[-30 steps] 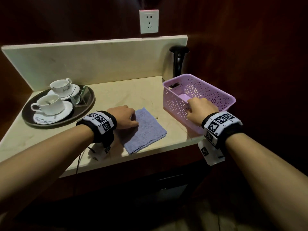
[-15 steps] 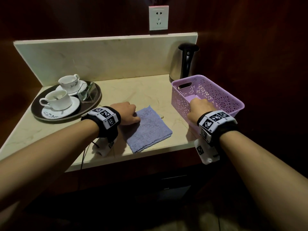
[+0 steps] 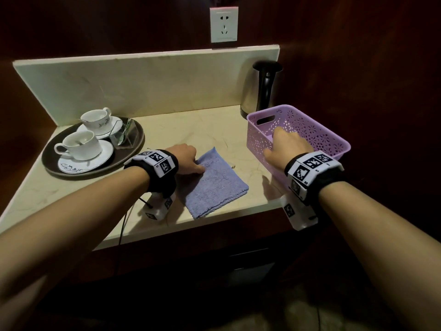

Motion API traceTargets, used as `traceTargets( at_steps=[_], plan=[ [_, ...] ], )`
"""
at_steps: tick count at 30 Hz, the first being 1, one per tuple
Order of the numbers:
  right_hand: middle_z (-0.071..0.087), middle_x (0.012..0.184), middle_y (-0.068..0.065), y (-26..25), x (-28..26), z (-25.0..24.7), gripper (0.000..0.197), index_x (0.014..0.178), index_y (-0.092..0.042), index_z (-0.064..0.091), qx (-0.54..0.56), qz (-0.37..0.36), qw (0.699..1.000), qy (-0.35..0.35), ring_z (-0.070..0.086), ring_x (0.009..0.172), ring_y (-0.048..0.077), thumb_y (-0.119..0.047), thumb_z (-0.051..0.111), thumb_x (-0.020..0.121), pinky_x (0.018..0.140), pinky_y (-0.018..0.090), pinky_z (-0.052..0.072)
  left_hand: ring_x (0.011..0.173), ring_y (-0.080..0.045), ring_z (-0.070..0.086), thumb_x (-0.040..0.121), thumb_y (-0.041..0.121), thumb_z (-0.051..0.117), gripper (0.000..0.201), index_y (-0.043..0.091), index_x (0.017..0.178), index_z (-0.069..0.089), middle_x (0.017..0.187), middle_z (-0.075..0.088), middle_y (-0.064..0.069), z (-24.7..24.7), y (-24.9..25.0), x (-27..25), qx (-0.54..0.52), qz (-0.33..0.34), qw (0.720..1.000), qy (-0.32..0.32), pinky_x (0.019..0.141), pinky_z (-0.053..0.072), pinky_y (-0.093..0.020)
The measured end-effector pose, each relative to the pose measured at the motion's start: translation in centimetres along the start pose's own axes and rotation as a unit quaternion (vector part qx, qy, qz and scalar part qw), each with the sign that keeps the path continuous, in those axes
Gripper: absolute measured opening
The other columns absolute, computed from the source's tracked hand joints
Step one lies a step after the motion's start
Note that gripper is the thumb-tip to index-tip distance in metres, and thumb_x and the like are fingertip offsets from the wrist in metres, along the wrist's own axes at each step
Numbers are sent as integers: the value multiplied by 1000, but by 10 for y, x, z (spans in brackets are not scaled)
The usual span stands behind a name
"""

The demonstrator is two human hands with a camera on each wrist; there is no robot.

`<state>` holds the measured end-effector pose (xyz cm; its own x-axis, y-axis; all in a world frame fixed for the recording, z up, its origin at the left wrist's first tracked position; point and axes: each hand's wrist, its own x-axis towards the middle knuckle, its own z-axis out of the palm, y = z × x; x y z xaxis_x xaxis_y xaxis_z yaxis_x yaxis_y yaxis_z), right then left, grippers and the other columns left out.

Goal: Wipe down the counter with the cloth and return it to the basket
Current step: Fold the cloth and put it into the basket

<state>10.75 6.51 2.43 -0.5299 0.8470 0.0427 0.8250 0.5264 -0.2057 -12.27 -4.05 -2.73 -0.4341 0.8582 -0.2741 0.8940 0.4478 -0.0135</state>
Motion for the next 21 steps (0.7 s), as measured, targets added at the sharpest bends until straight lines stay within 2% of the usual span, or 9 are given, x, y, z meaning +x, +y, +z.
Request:
traceTargets(
  at_steps=[3, 7, 9, 11, 13, 15, 17, 19, 21],
  plan=[
    [59, 121, 14, -6, 4, 0, 40, 125, -8, 46, 12, -30, 999, 29, 55, 114, 35, -23, 56, 89, 77, 40, 44, 76, -29, 59, 84, 52, 64, 49, 2, 86, 67, 90, 69, -14, 1, -1, 1, -28, 1, 1000, -3, 64, 45, -34],
    [53, 129, 15, -15, 5, 5, 48, 131, -7, 49, 14, -106, 993, 50, 44, 124, 34, -26, 57, 87, 100, 42, 42, 86, -27, 54, 83, 42, 70, 45, 7, 107, 57, 101, 62, -8, -1, -3, -4, -85, 4, 996, -9, 70, 41, -31],
    [53, 130, 13, -19, 5, 7, 48, 131, -9, 50, 32, -131, 990, 40, 41, 127, 32, -27, 58, 87, 103, 42, 40, 87, -26, 56, 81, 44, 73, 43, 10, 103, 60, 96, 61, -4, -4, -4, -5, -106, 4, 994, -5, 71, 43, -29],
    [53, 131, 11, -22, 5, 10, 46, 131, -11, 51, 42, -156, 986, 39, 40, 130, 29, -27, 58, 88, 105, 39, 39, 77, -25, 57, 80, 45, 74, 34, 12, 81, 65, 80, 62, -4, -9, -4, -7, -118, 15, 993, -8, 62, 43, -27],
    [53, 133, 9, -25, 4, 10, 47, 131, -12, 52, 55, -172, 983, 42, 40, 132, 26, -27, 59, 88, 105, 40, 40, 69, -24, 52, 82, 41, 73, 35, 15, 64, 57, 67, 56, -2, -16, -3, -9, -126, 40, 991, -3, 53, 36, -26],
    [53, 135, 9, -27, 4, 10, 49, 133, -12, 51, 71, -176, 981, 33, 42, 132, 25, -27, 60, 88, 106, 39, 41, 66, -23, 47, 84, 36, 72, 36, 15, 63, 52, 63, 51, 0, -24, 1, -13, -130, 82, 988, 16, 52, 33, -26],
    [54, 137, 8, -27, 5, 10, 52, 136, -12, 49, 82, -174, 981, 12, 45, 131, 25, -30, 60, 89, 106, 38, 40, 66, -22, 46, 85, 35, 72, 33, 13, 68, 54, 62, 50, 1, -37, 5, -19, -136, 131, 982, 32, 53, 32, -27],
    [54, 139, 8, -26, 6, 9, 57, 138, -12, 45, 85, -175, 981, -7, 48, 130, 26, -38, 59, 90, 105, 37, 41, 66, -18, 49, 85, 35, 72, 24, 14, 77, 62, 67, 56, 2, -51, 9, -26, -145, 167, 975, 32, 55, 36, -25],
    [53, 141, 8, -25, 3, 7, 64, 140, -11, 43, 92, -181, 979, -34, 50, 128, 27, -50, 57, 91, 104, 38, 42, 65, -12, 50, 86, 35, 72, 19, 19, 78, 64, 70, 59, 4, -66, 13, -32, -161, 196, 967, 25, 56, 38, -24]
  ],
)
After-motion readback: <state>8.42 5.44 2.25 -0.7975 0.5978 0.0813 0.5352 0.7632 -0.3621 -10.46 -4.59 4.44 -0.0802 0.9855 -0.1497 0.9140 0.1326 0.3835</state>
